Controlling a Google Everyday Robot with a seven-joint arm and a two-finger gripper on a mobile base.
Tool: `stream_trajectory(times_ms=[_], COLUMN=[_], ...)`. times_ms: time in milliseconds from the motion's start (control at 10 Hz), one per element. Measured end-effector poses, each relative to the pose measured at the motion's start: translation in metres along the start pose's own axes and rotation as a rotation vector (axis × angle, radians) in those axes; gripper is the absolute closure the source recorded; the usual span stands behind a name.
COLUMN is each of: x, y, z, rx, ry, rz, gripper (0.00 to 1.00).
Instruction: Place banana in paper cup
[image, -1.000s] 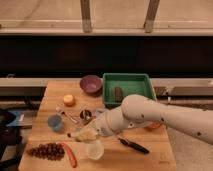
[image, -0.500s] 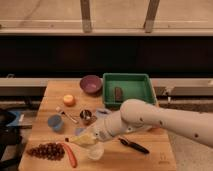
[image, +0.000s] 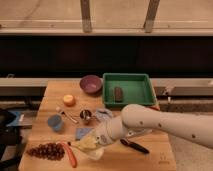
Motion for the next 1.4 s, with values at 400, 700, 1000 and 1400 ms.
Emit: stream_trajectory(times_ms=[400,700,1000,1400], x=[0.011,0.015,0.015,0.008], y=[-0.012,-0.020,-0.025,-0.033], z=[0.009,0.013,0.011,0.004], rx=[-0.027,-0.045,-0.042,-0.021], ry=[0.039,0.054,0.057,0.061], rz=[0.068,0.107,0.123,0.110], gripper=[0.65,0.34,0.20,0.20])
